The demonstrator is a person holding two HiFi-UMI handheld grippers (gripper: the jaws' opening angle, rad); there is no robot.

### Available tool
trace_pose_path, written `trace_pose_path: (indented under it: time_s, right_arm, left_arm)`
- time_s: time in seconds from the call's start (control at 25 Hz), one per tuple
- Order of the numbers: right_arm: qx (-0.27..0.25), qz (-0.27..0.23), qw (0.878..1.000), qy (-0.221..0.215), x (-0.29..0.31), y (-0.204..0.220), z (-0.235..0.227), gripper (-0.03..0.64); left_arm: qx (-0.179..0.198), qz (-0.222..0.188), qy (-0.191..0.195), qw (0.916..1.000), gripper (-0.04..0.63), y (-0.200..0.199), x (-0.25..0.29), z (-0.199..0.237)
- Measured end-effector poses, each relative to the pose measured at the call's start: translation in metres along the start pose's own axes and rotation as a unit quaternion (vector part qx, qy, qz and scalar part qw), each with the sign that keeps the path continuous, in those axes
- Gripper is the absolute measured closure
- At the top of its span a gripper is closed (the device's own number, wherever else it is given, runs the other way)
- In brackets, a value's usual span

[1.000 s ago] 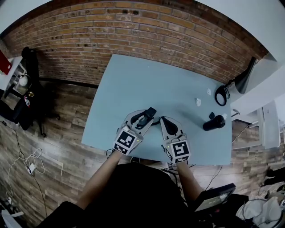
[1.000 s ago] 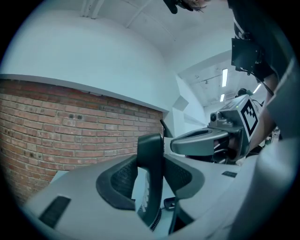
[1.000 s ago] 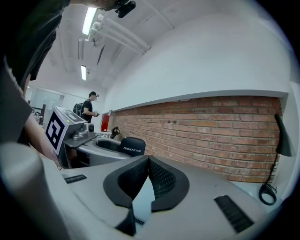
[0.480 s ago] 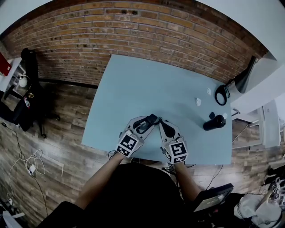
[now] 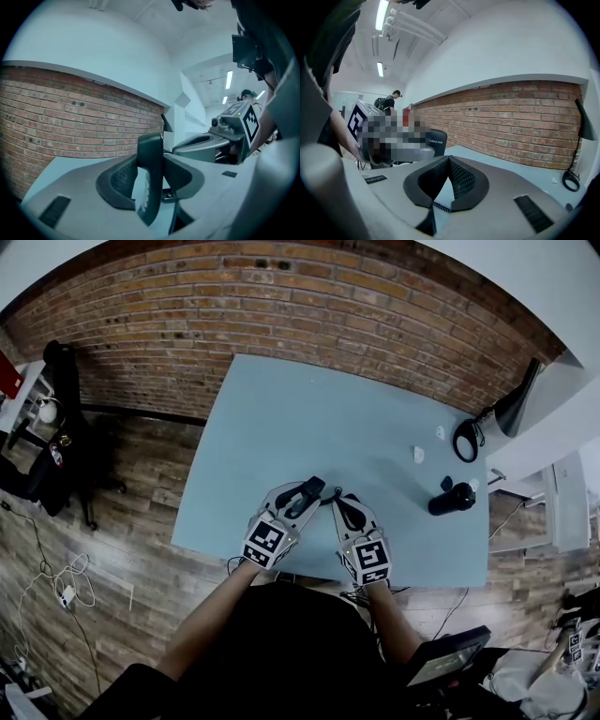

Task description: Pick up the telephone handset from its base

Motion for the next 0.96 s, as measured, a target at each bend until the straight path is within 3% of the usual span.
trace_pose_path:
  time_s: [0.96]
  right_arm:
    - [0.007,0.003,1.0,0.0,-0.004,-0.0007,-0.0015,0.606]
  left_arm:
    - [-0.011,0.006,0.008,0.9999,0.411,0.0013,-0.0006,-0.0052]
Point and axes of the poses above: the fingertips, and each gripper's own axes: x forward along the fingers, z to its left, y out of its underside, the point moved 6 cm from there along -x, backward along the fingers, and after that the axes turned 13 degrees about -y, right-handed, at the moved point
